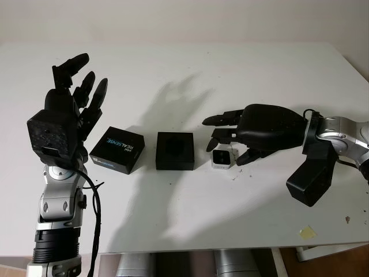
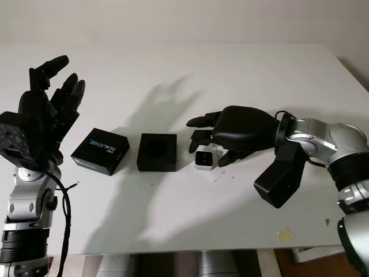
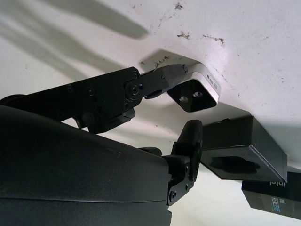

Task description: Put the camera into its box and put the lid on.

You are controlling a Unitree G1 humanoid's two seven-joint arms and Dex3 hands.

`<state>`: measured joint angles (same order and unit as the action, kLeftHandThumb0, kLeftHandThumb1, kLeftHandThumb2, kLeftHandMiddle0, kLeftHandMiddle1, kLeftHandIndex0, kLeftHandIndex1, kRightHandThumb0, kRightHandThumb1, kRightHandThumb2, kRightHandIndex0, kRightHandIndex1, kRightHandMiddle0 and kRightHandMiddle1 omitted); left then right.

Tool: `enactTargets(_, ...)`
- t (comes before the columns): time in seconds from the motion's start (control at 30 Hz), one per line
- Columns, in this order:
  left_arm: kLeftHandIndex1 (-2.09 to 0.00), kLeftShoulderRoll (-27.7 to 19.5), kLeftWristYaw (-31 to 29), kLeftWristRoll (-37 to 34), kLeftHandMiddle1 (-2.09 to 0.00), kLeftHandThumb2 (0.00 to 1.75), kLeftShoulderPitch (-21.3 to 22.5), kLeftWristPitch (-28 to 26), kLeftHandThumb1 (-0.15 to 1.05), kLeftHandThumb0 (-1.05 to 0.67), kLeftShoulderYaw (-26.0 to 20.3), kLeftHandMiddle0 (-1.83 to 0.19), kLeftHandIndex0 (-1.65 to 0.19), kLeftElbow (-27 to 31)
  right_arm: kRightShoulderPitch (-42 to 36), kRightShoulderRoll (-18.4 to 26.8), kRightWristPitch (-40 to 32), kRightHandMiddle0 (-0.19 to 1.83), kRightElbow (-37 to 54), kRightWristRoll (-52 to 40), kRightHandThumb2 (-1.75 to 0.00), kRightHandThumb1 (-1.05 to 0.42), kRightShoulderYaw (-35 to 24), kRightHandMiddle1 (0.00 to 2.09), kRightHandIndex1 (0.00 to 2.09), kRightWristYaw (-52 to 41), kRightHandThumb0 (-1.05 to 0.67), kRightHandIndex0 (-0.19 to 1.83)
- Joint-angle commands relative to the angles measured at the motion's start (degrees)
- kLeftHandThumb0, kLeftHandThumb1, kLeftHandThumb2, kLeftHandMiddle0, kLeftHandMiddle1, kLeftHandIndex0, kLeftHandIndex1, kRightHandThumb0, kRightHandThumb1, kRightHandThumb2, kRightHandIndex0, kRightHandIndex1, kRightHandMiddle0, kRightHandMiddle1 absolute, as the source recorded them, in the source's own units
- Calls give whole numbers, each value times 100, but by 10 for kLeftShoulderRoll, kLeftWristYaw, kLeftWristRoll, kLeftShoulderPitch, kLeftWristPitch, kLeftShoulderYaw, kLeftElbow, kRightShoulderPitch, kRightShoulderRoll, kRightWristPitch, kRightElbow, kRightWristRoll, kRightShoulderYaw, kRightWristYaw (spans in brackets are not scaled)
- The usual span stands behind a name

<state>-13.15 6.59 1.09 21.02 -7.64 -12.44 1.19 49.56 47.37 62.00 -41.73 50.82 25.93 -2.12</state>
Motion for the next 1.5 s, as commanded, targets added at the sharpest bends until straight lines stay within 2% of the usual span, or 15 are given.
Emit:
enactTargets(0.0, -101, -1, 0, 4, -14, 26, 7, 1, 105, -45, 2, -32, 18, 9, 6, -1, -1, 18, -2, 2, -5, -97, 3, 83, 5, 3, -35, 29)
enactTargets(1.0, -99, 1, 1, 13, -26, 26, 5, -5, 105, -45, 6, -24, 16, 12, 11, -15, -9, 19, -27, 31, -5, -99, 30, 84, 5, 35, -36, 27)
enactTargets(1.33, -97, -1, 0, 14, -29, 27, 4, -2, 105, -46, 7, -22, 16, 12, 17, -20, -7, 19, -41, 38, -6, -100, 40, 88, 5, 49, -36, 28)
enactTargets(1.47, -99, 0, 1, 15, -31, 27, 1, -2, 105, -46, 6, -22, 15, 14, 20, -20, -8, 19, -40, 39, -6, -102, 43, 96, 5, 46, -34, 27)
